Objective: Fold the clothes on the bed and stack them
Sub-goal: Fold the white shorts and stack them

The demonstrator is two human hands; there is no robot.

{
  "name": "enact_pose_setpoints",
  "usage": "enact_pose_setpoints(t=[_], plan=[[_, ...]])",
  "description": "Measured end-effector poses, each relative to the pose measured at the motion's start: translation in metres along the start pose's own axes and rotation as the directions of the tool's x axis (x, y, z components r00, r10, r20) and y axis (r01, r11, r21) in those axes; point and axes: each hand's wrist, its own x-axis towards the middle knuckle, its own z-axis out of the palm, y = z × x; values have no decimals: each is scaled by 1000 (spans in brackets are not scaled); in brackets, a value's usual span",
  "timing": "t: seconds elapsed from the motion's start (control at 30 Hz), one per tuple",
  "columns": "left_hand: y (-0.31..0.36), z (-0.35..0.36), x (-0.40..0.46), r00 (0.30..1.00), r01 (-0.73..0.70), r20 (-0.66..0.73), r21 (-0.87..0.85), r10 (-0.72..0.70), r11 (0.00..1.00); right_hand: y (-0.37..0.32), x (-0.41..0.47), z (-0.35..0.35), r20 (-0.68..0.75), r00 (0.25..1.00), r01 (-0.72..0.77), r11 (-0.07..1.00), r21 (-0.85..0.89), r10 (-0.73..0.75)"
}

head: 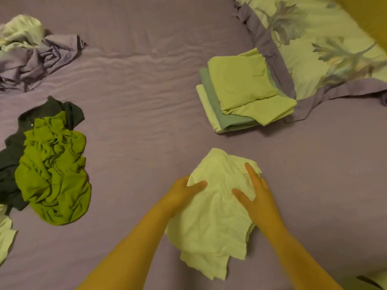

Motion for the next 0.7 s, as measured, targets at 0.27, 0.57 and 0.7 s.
enact_pose_setpoints(t=[0.27,0.57,0.7], plan=[[111,23,24,993,-114,-63,-256,101,960,-54,105,-96,-44,992,123,979,164,-118],[238,41,53,982,-181,-111,-382,150,906,-113,203,-210,52,998,15,946,324,-34],[298,30,57,987,-151,-13,-424,160,893,-161,243,-272,166,983,28,967,255,-72]])
